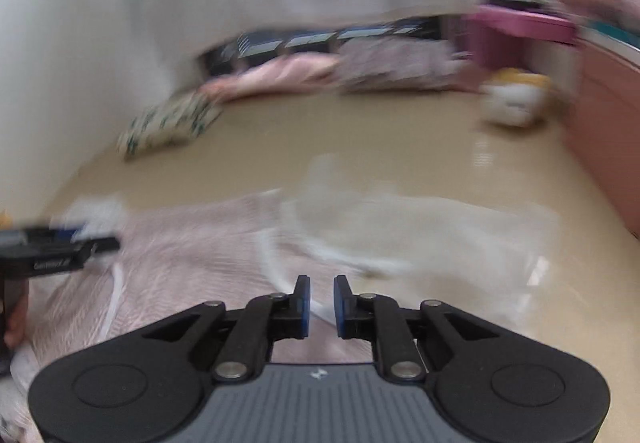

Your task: Fold clothes

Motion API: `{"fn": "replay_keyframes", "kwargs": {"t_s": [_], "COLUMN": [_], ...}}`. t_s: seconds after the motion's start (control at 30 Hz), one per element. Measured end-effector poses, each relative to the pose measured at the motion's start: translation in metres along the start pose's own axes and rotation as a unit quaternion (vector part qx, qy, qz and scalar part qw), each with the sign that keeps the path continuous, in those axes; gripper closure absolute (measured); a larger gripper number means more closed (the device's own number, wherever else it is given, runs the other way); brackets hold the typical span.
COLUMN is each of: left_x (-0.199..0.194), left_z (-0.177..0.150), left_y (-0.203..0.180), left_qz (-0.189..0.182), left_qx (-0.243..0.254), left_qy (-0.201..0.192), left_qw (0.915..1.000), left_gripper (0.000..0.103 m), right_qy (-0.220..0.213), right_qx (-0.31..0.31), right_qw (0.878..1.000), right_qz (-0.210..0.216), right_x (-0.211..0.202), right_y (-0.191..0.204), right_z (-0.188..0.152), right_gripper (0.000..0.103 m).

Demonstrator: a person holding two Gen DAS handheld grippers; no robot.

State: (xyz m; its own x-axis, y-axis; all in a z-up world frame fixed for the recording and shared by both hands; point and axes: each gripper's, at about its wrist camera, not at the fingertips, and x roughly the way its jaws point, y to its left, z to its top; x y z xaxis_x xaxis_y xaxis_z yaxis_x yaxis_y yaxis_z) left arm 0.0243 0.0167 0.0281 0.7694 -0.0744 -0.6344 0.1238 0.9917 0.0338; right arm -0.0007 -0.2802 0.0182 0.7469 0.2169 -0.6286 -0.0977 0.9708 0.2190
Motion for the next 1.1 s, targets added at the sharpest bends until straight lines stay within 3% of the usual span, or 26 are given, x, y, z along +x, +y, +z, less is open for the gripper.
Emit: {"fn": "replay_keyframes", "kwargs": {"t_s": [0.07, 0.13, 0.2, 0.27, 0.37, 0.5, 0.7, 0.83, 0.9, 0.97, 1.03, 1.07, 1.1], "left_x": [-0.029, -0.059, -0.071, -0.078, -0.081, -0.09, -0.088, -0.087, -0.086, -0.083, -0.08, -0.079, -0.078], "left_z": [-0.004, -0.011, -0.025, -0.041, -0.064, -0.078, -0.099, -0.099, -0.096, -0.092, -0.089, -0.088, -0.087], "left_y": [-0.004, -0.015, -0.034, -0.05, -0.061, -0.049, -0.036, -0.023, -0.02, -0.016, -0.013, -0.012, -0.012], "left_qz": [-0.02, -0.052, -0.089, -0.105, -0.071, -0.074, -0.029, -0.029, -0.02, -0.016, -0.014, -0.016, -0.016], "left_qx": [0.002, 0.018, 0.05, 0.089, 0.127, 0.088, 0.07, 0.046, 0.045, 0.039, 0.031, 0.03, 0.028], "left_qy": [-0.029, -0.066, -0.059, -0.041, -0.037, -0.04, -0.027, -0.023, -0.021, -0.011, -0.004, -0.002, 0.001], "left_qw": [0.9994, 0.9963, 0.993, 0.9897, 0.9887, 0.9926, 0.9967, 0.9982, 0.9986, 0.9991, 0.9994, 0.9994, 0.9995], "left_gripper": [0.046, 0.037, 0.037, 0.037, 0.037, 0.033, 0.031, 0.031, 0.031, 0.031, 0.031, 0.031, 0.031], "right_qy": [-0.01, -0.004, 0.001, -0.009, -0.015, -0.033, -0.01, -0.008, -0.007, 0.023, 0.027, 0.03, 0.033], "right_qx": [-0.002, -0.014, -0.03, -0.062, -0.043, -0.03, -0.06, -0.022, -0.049, -0.083, -0.112, -0.122, -0.132], "right_qw": [1.0, 1.0, 1.0, 0.997, 0.997, 0.999, 0.998, 1.0, 0.998, 0.995, 0.992, 0.991, 0.989], "right_qz": [0.0, -0.002, -0.003, -0.034, -0.068, 0.022, -0.025, -0.012, -0.037, -0.048, -0.048, -0.05, -0.053], "right_x": [-0.024, -0.031, -0.03, -0.033, -0.037, -0.037, 0.006, 0.004, 0.006, 0.016, 0.018, 0.018, 0.019], "right_y": [-0.006, -0.005, -0.002, 0.006, 0.003, 0.009, 0.015, -0.002, -0.006, -0.008, -0.002, 0.002, 0.006], "right_z": [-0.017, -0.033, -0.046, -0.052, -0.051, -0.041, -0.024, -0.01, -0.006, -0.003, -0.001, -0.001, 0.0], "right_gripper": [0.087, 0.086, 0.086, 0.09, 0.087, 0.087, 0.087, 0.087, 0.082, 0.08, 0.091, 0.103, 0.103]}}
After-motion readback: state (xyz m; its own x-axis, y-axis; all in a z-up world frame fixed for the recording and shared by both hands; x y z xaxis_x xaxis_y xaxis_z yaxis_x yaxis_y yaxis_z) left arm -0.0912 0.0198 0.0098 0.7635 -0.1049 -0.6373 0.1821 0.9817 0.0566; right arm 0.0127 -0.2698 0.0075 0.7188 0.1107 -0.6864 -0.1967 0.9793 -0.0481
